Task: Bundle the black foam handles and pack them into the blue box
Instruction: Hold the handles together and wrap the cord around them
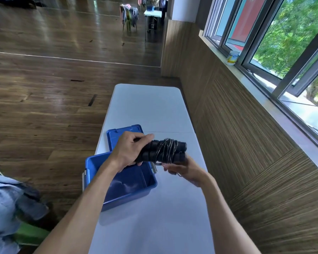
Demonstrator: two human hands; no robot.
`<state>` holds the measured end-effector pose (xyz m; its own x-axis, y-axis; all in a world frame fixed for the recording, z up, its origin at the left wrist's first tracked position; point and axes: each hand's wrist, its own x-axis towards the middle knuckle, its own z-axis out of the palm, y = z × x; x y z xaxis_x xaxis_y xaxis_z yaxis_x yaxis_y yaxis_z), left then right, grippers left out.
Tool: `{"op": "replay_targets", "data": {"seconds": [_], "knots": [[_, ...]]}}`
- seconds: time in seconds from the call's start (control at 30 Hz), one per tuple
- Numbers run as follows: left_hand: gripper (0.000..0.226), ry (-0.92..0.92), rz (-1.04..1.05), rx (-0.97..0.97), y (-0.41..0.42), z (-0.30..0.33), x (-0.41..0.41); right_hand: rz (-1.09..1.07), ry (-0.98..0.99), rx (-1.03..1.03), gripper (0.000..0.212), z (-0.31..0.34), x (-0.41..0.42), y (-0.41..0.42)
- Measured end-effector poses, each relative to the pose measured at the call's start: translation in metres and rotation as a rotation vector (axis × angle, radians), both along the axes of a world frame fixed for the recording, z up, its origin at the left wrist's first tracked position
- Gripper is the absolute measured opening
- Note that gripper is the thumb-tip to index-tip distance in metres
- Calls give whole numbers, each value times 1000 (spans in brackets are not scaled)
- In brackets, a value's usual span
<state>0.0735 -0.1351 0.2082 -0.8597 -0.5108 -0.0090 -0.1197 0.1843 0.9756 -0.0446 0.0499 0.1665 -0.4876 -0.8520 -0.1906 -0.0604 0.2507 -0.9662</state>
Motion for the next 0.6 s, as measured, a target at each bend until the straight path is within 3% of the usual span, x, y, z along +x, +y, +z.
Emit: {"op": "replay_targets", "data": {"seconds": [0.07, 0.17, 0.27, 0.33, 0.6], "knots": [[44, -36, -60, -22, 1, -2, 2, 57, 90, 100, 5, 4, -14, 8], [45, -66, -172, -42, 1, -4, 4, 99, 183, 232, 18, 14, -26, 11], [37, -143, -271, -118, 6, -4, 2, 105, 311, 328, 3, 24, -35, 11], [33, -209, -300, -213, 10, -7, 1, 54, 386, 383, 21, 32, -41, 11], [47, -347, -134, -634, 22, -26, -8, -50, 825, 464, 25, 54, -13, -11]]}}
